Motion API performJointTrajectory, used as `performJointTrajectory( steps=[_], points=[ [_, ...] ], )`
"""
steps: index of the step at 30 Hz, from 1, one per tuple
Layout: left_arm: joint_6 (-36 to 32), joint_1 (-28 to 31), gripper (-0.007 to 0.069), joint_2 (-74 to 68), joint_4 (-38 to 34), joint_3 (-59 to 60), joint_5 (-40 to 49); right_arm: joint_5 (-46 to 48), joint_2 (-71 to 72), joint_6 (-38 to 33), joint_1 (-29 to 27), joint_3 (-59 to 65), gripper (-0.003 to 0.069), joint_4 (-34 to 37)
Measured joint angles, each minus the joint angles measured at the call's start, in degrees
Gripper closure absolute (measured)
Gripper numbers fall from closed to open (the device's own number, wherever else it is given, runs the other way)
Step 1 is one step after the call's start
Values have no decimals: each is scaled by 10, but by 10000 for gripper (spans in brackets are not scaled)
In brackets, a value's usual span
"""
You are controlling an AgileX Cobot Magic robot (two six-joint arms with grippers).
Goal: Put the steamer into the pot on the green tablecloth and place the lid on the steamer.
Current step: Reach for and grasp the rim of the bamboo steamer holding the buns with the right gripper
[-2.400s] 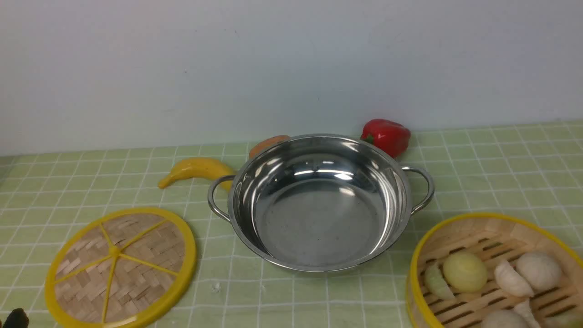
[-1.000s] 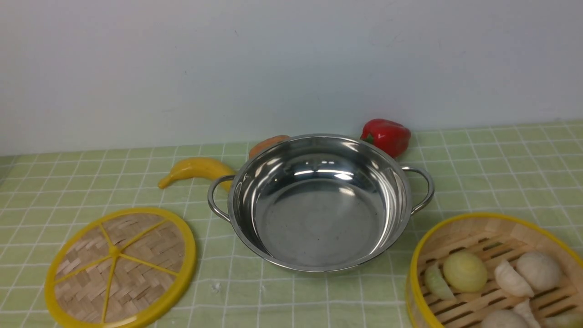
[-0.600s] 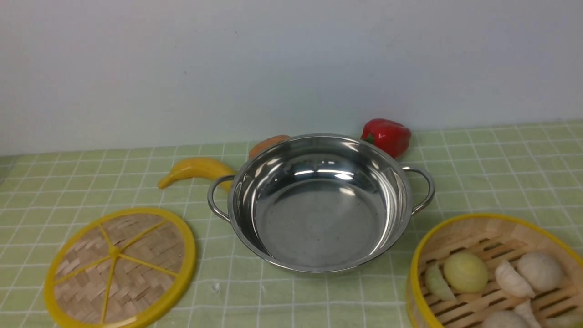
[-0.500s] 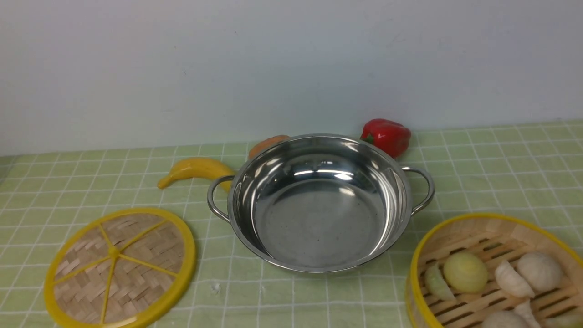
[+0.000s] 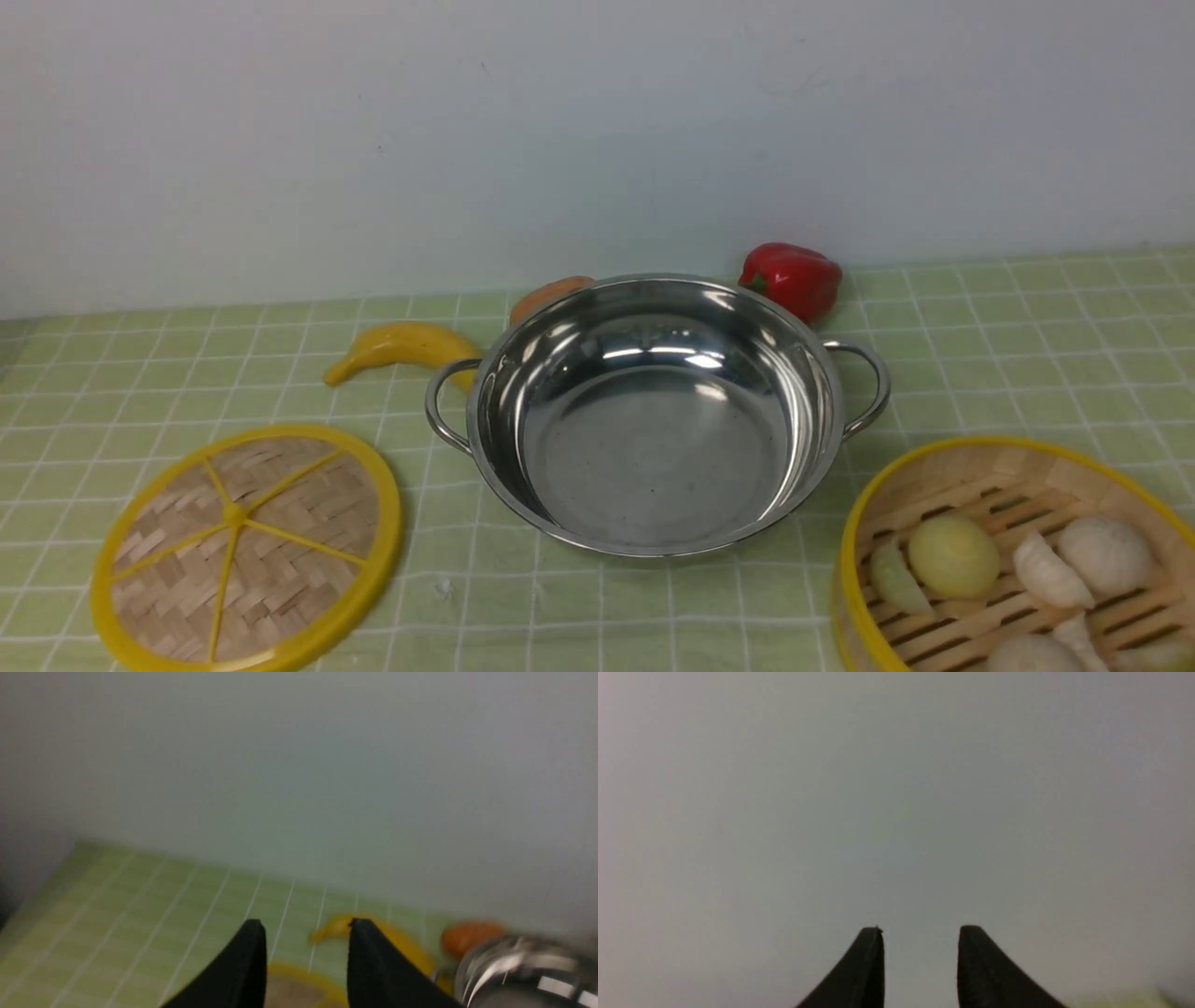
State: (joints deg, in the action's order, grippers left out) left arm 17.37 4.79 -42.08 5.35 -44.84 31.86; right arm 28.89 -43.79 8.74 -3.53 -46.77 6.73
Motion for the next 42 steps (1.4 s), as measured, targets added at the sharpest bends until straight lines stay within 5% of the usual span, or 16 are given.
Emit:
performJointTrajectory(
  steps=[3,9,42],
  points=[
    [-5,0,382,-76,-2,0,144,136,-78,-1,0,-5,416,-11],
    [-52,0,382,-194,-5,0,259,274,-211,-3,0,-6,416,-24],
    [-114,0,382,-252,-62,-1,249,157,-448,0,0,26,452,-67]
  ],
)
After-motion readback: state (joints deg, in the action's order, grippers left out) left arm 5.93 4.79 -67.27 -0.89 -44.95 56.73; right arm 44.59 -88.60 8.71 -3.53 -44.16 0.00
